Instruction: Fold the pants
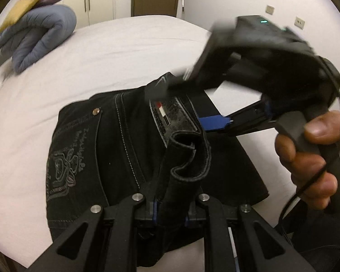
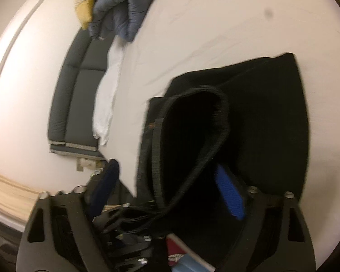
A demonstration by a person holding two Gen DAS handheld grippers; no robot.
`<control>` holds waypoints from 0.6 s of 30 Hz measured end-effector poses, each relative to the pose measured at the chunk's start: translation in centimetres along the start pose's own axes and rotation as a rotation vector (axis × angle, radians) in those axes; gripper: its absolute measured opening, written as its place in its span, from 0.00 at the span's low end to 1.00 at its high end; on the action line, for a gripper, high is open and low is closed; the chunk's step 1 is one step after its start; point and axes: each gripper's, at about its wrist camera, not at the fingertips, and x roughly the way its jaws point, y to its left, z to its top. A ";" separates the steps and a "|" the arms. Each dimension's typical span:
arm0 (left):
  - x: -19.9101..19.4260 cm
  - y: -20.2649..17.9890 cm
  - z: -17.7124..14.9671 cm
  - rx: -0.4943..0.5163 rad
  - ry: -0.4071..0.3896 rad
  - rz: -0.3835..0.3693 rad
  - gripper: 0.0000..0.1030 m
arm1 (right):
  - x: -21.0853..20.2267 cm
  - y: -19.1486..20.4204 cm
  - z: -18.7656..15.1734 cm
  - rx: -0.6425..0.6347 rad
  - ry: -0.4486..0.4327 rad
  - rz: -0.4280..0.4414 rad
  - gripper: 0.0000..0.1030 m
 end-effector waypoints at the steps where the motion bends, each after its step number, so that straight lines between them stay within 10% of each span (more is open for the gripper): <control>1: 0.1 -0.3 0.0 0.013 0.002 0.009 0.15 | 0.5 -0.6 0.2 0.008 0.014 -0.015 0.56; 7: 0.8 -1.0 0.1 0.032 0.022 0.010 0.15 | 1.7 -1.9 -0.5 -0.033 0.015 -0.086 0.18; 18: -0.9 -4.5 3.8 0.096 -0.048 -0.009 0.16 | -5.2 -0.7 0.3 -0.126 -0.087 -0.016 0.16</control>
